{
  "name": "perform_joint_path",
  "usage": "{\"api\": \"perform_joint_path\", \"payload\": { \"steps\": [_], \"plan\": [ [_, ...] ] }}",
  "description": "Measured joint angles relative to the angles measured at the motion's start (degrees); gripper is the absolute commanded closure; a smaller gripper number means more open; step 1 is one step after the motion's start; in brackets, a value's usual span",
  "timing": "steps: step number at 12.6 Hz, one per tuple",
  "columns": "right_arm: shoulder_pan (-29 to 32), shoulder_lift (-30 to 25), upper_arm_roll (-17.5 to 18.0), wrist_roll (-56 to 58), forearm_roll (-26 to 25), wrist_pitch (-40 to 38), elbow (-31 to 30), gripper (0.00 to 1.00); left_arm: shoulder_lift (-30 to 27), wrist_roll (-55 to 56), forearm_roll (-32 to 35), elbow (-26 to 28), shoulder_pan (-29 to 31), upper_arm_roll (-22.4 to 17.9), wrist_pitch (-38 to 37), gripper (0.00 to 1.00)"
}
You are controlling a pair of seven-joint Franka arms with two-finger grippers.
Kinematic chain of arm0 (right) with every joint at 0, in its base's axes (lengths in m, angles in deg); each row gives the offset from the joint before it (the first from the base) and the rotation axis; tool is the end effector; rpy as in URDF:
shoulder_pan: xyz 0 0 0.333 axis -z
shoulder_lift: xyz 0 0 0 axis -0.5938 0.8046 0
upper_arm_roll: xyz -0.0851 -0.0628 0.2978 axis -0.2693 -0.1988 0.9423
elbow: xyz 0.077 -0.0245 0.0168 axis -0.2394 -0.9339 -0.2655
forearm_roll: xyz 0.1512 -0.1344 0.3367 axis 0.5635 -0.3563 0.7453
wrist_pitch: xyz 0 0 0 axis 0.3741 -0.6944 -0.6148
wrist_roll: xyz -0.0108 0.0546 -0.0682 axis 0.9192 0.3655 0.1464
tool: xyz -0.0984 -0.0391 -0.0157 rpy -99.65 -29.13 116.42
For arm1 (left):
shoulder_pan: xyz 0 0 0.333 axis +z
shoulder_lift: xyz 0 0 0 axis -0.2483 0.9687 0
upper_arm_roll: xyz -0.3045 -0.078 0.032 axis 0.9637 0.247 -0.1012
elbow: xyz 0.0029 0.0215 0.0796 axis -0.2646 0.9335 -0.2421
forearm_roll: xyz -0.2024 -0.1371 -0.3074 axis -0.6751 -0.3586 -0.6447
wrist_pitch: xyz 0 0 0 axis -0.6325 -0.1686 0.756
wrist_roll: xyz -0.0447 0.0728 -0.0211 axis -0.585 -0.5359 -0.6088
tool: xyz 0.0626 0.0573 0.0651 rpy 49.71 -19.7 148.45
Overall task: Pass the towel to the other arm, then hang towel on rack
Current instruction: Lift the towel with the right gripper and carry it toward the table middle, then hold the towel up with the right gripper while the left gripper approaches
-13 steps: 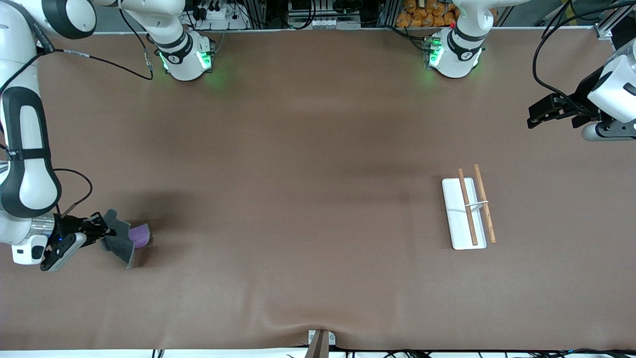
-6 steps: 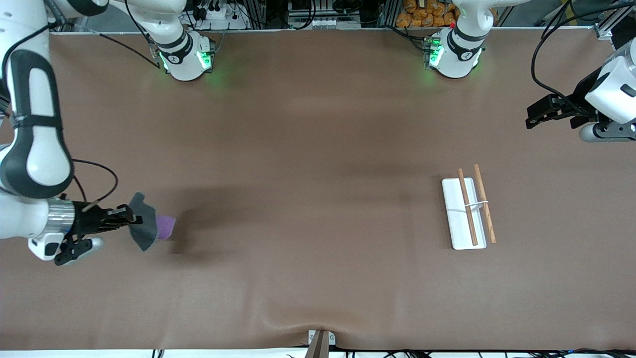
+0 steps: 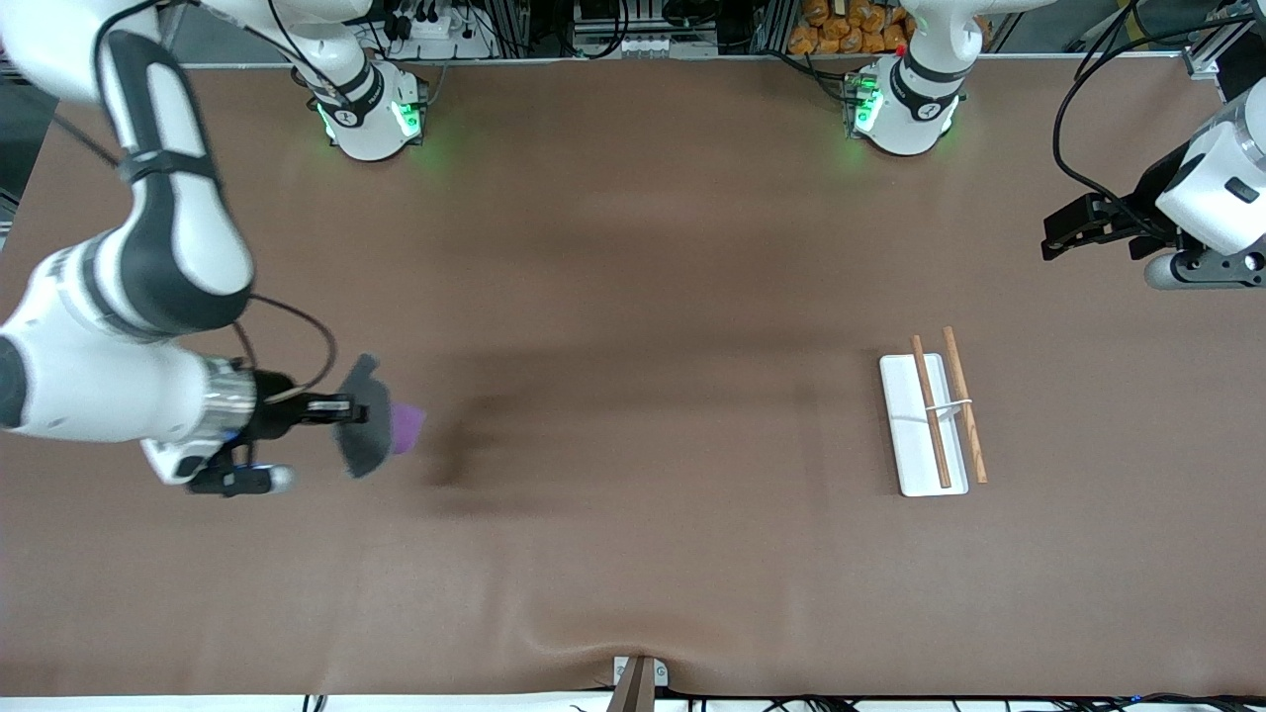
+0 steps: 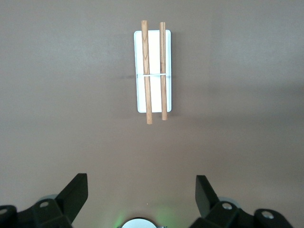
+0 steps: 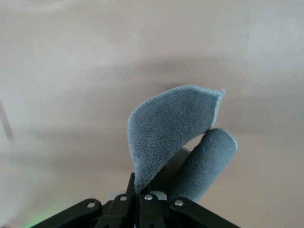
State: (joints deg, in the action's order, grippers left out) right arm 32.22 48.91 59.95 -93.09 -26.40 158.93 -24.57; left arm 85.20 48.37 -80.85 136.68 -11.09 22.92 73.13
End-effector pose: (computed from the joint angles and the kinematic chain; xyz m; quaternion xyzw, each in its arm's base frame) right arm 0.6784 0.1502 0.4363 -0.9813 0.0407 0.0919 0.1643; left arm 0.5471 -0.0540 0.6150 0.9989 -0.0001 -0.0469 0.0039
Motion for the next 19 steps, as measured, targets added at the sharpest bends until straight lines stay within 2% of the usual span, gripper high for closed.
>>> {"api": "perform_joint_path", "payload": {
  "steps": [7,9,16,19],
  "plan": [
    [-11.6,-0.5,0.0,-34.1,2.2,3.7,2.9,1.0,0.9,0.0,0.0,0.2,-0.1,0.1,0.0,0.0],
    [-14.0,-0.5,0.0,-42.3,5.0,5.8,3.8,1.0,0.9,0.0,0.0,0.2,-0.1,0.1,0.0,0.0],
    [-24.6,-0.3,0.0,-72.9,7.8,24.3,3.7,1.0,2.7,0.4,0.0,0.4,-1.4,0.5,1.3,0.0],
    [-27.3,-0.3,-0.1,-84.5,11.8,30.6,3.8,1.0,4.5,5.2,-0.3,0.4,-1.9,1.6,3.3,0.0]
  ]
}}
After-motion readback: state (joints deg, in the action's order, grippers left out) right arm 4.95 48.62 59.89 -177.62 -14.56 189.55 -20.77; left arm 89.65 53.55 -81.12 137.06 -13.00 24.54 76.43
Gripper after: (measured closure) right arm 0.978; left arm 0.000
